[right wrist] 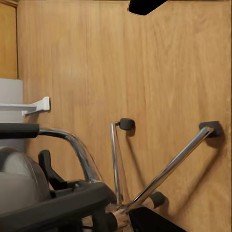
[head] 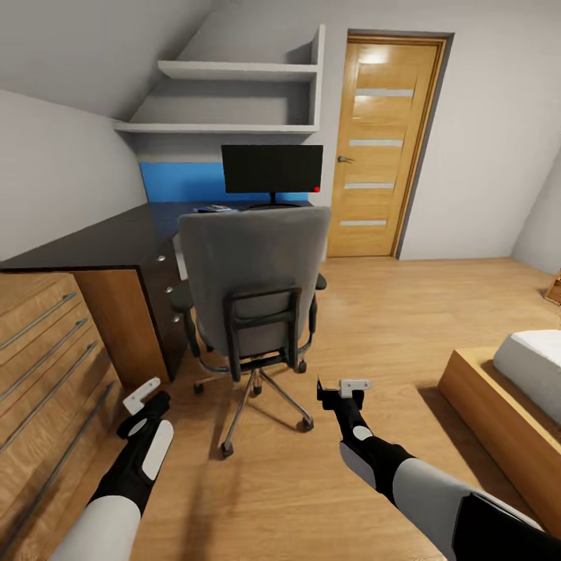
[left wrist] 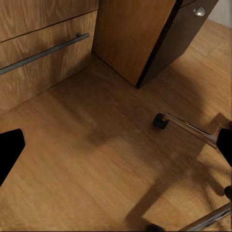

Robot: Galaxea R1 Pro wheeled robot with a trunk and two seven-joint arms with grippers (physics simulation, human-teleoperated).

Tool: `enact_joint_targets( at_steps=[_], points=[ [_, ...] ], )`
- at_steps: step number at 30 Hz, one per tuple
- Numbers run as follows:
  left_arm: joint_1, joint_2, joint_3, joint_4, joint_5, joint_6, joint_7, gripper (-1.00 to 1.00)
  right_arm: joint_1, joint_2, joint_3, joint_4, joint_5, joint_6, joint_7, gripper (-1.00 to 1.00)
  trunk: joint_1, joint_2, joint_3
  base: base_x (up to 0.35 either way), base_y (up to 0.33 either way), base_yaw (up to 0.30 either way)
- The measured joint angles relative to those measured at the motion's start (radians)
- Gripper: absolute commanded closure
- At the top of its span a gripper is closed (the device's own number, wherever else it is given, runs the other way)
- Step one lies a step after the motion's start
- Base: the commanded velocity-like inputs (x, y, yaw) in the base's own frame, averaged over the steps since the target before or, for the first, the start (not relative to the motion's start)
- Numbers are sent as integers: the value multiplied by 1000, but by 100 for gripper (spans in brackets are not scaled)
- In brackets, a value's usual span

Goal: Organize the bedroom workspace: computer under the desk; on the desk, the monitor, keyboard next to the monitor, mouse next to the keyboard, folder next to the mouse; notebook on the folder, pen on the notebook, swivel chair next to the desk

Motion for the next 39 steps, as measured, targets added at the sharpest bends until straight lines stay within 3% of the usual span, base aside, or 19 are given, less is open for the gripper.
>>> enact_joint_targets(
  at_steps=[9,17,21,26,31,38,39],
  points=[
    [0,-5,0,5,0,1,-56,-100,0,3,7,-1,2,0,1,-100,0,0,0,-335,0,0],
    [0,-32,-2,36,-6,-4,-85,-100,0,11,11,-1,4,0,1,-100,0,0,0,-162,0,0],
    [0,-37,-4,54,-9,-5,-102,-100,0,27,10,-2,5,3,1,-100,-1,0,0,-31,0,0],
    [0,-42,-13,62,-12,-5,-108,-100,0,70,8,0,10,6,1,-100,-1,0,0,-10,0,0],
    [-1,-48,-65,64,-25,-6,-110,-100,-1,89,6,1,22,9,1,-100,-1,0,0,-3,0,0],
    [-1,-49,-184,82,-51,-8,-127,-100,-3,96,4,4,29,14,1,-100,-1,0,0,0,0,0],
    [-1,-50,-220,91,-53,-7,-129,-100,-4,97,4,5,29,23,1,-100,-1,0,0,0,0,0]
  ],
)
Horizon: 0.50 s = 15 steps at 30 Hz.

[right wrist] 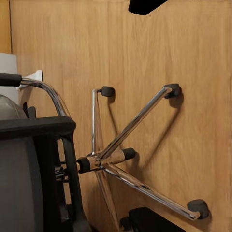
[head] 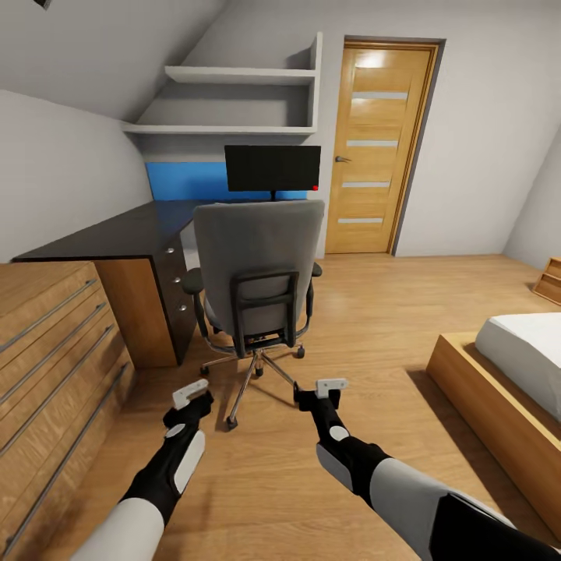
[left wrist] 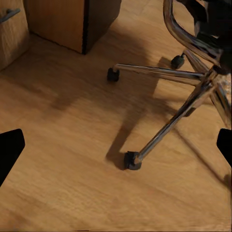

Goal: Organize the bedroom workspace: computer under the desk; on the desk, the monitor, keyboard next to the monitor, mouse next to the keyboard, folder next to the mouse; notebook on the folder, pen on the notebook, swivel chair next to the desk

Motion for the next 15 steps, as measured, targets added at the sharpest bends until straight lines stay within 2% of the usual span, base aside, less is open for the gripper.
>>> enact_joint_targets(
  at_steps=[1,2,3,4,5,9,15],
  points=[
    [0,0,-21,4,0,0,-1,-100,-1,0,0,0,0,6,0,-100,0,0,0,0,0,0],
    [0,-2,-106,15,-3,5,-7,-100,-3,1,0,-2,1,32,0,-100,0,0,0,0,0,0],
    [0,-2,-134,17,-3,7,-7,-100,-3,1,0,-3,2,37,0,-100,0,0,0,0,0,0],
    [0,-2,-183,22,-3,8,-4,-100,-4,1,0,-4,2,43,0,-100,0,0,0,0,0,0],
    [0,-2,-207,25,-3,9,-3,-100,-4,1,0,-4,2,44,0,-100,0,0,0,0,0,0],
    [0,-2,-278,30,-3,9,0,-100,-4,-1,-2,-4,2,47,1,-100,0,0,0,0,0,0],
    [0,-3,-319,32,-3,6,1,-100,-5,-4,-1,-5,2,46,2,-100,0,0,0,0,0,0]
  ],
)
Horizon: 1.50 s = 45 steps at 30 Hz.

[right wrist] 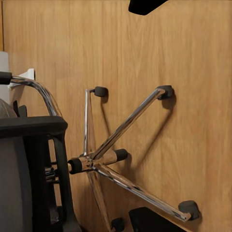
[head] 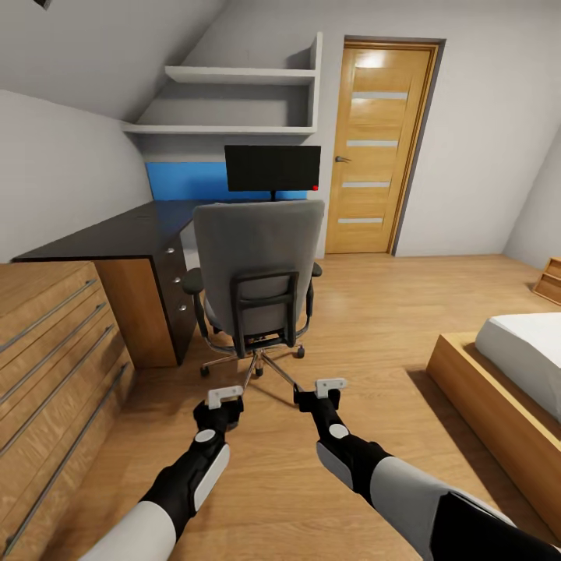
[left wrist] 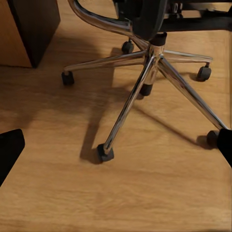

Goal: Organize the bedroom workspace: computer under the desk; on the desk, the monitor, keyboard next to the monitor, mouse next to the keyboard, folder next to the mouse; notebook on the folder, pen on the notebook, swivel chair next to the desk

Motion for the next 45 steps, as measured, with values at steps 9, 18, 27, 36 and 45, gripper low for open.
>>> enact_joint_targets(
  at_steps=[9,18,27,36,45],
  points=[
    [0,-5,-18,0,-1,-2,-6,-100,0,-1,4,0,1,-3,-1,-100,0,0,0,143,0,0],
    [0,-7,-26,0,-1,-1,-4,-100,0,-1,8,1,8,-3,1,-100,-1,0,0,307,0,0],
    [0,-6,-26,0,0,-3,0,-100,1,-1,13,5,47,-3,4,-100,-1,0,0,326,0,0],
    [0,-6,-24,0,2,-4,2,-100,2,-1,21,4,128,-3,5,-100,0,0,0,237,0,0],
    [0,-6,-20,-1,3,-5,3,-100,3,0,22,3,151,-3,8,-100,0,0,0,36,0,0]
  ],
)
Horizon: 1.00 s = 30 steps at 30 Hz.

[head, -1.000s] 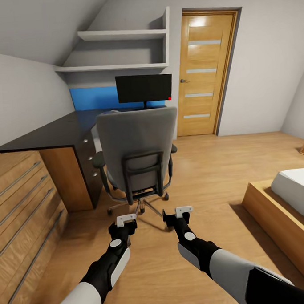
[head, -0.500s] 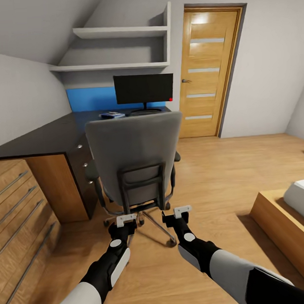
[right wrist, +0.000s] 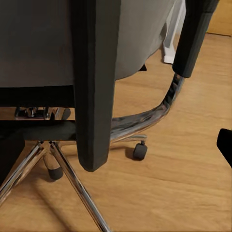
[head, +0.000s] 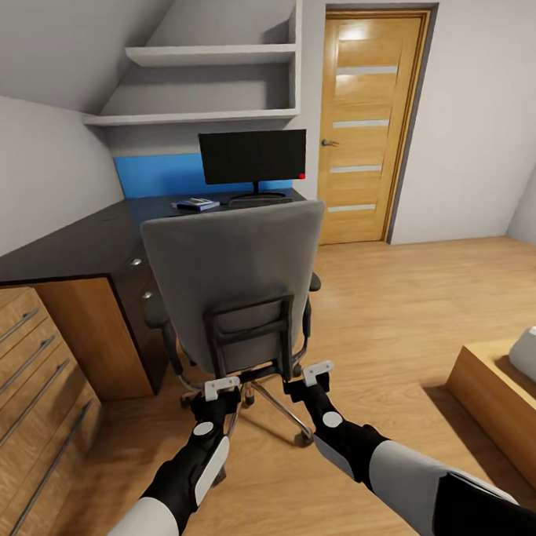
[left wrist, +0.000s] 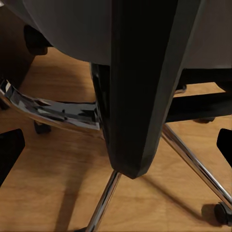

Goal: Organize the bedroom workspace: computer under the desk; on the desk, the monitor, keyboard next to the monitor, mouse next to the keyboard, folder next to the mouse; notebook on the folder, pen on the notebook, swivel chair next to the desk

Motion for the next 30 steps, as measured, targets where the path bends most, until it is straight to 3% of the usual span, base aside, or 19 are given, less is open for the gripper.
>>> enact_joint_targets(
  at_steps=[20,30],
  points=[
    [0,0,1,-6,0,0,-1,-100,0,0,0,2,4,1,1,-100,0,0,0,5,116,0],
    [0,0,1,-6,1,0,-1,-100,0,0,0,3,5,1,1,-100,-1,0,0,217,5,0]
  ],
)
